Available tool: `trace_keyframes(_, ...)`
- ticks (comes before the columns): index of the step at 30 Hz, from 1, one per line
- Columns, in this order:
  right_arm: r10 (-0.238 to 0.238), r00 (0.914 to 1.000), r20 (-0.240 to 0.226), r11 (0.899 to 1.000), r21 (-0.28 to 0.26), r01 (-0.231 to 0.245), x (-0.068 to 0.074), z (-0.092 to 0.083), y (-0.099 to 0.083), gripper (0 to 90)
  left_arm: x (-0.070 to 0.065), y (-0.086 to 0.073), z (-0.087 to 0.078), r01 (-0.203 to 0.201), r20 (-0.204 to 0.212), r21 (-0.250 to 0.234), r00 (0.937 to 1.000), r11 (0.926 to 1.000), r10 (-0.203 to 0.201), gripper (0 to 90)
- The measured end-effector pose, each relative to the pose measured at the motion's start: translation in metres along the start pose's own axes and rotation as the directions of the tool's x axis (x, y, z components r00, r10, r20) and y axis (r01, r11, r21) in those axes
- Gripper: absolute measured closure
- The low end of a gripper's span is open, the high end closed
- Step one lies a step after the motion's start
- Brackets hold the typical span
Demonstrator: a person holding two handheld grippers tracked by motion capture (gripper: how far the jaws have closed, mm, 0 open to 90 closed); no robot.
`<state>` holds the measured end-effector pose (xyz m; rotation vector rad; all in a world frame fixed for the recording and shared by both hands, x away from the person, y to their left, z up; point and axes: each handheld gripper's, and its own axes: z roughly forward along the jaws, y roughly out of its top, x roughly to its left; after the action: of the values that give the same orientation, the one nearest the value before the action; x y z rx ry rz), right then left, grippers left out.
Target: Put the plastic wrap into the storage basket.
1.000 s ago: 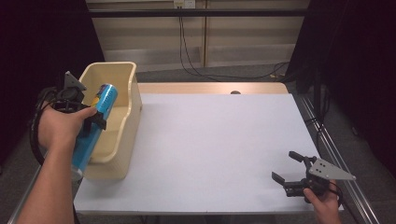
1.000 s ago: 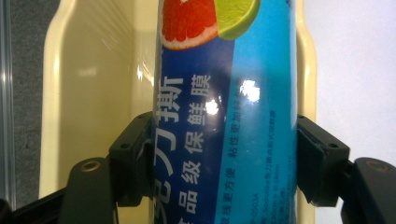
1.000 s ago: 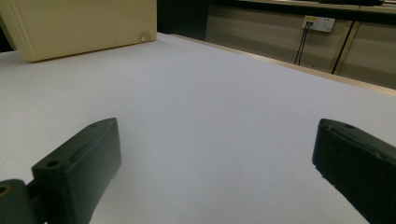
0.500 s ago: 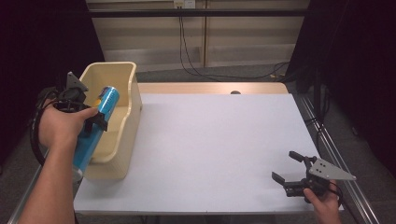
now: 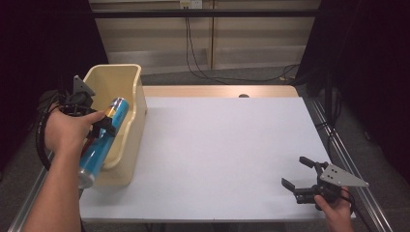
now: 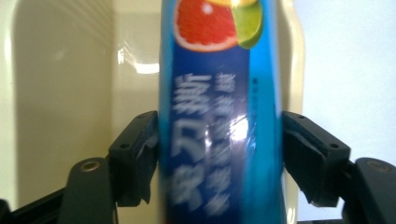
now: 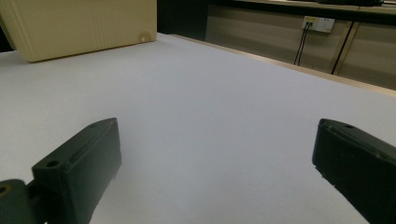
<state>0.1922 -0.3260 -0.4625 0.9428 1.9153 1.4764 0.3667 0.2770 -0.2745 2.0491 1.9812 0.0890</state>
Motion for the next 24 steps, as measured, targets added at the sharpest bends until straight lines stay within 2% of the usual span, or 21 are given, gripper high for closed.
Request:
trace_keyframes(1, -0.001, 1.0000, -0.002, 1.000, 0.003, 0.001, 0.000, 0.000, 0.000, 0.9, 0.000, 0.001, -0.008, 0.006, 0.004, -0.040, 1.0000, 0.9992, -0.006, 46.1)
trace_keyframes(2, -0.001, 1.0000, -0.002, 1.000, 0.004, 0.001, 0.000, 0.000, 0.000, 0.9, -0.002, 0.002, -0.013, 0.012, 0.033, -0.047, 0.9994, 0.9988, -0.010, 47.9)
trace_keyframes(4, -0.001, 1.0000, -0.003, 1.000, 0.004, 0.001, 0.001, 0.001, 0.001, 0.9, -0.006, 0.004, -0.024, -0.006, 0.035, -0.044, 0.9994, 0.9990, 0.007, 45.1)
trace_keyframes(6, -0.008, 1.0000, -0.006, 1.000, -0.001, 0.008, 0.002, 0.001, 0.001, 0.9, -0.008, 0.004, -0.028, -0.015, 0.039, -0.048, 0.9991, 0.9987, 0.017, 42.8)
trace_keyframes(12, -0.005, 1.0000, -0.006, 1.000, 0.000, 0.005, 0.002, 0.000, 0.001, 0.9, -0.017, 0.005, -0.023, -0.043, 0.062, -0.071, 0.9970, 0.9966, 0.047, 36.5)
trace_keyframes(14, -0.009, 0.9999, -0.006, 1.000, 0.000, 0.009, 0.002, 0.000, 0.001, 0.9, -0.020, 0.006, -0.022, -0.067, 0.063, -0.069, 0.9955, 0.9954, 0.071, 36.2)
trace_keyframes(18, -0.007, 1.0000, -0.006, 1.000, 0.001, 0.007, 0.002, 0.001, 0.001, 0.9, -0.030, 0.007, -0.019, -0.107, 0.091, -0.071, 0.9894, 0.9917, 0.113, 32.8)
trace_keyframes(21, -0.009, 0.9999, -0.008, 1.000, 0.004, 0.009, 0.002, 0.001, 0.001, 0.9, -0.039, 0.007, -0.016, -0.138, 0.095, -0.072, 0.9850, 0.9879, 0.144, 30.3)
trace_keyframes(24, -0.010, 0.9999, -0.006, 1.000, 0.002, 0.010, 0.002, 0.001, 0.001, 0.9, -0.048, 0.008, -0.014, -0.163, 0.118, -0.077, 0.9781, 0.9836, 0.171, 29.4)
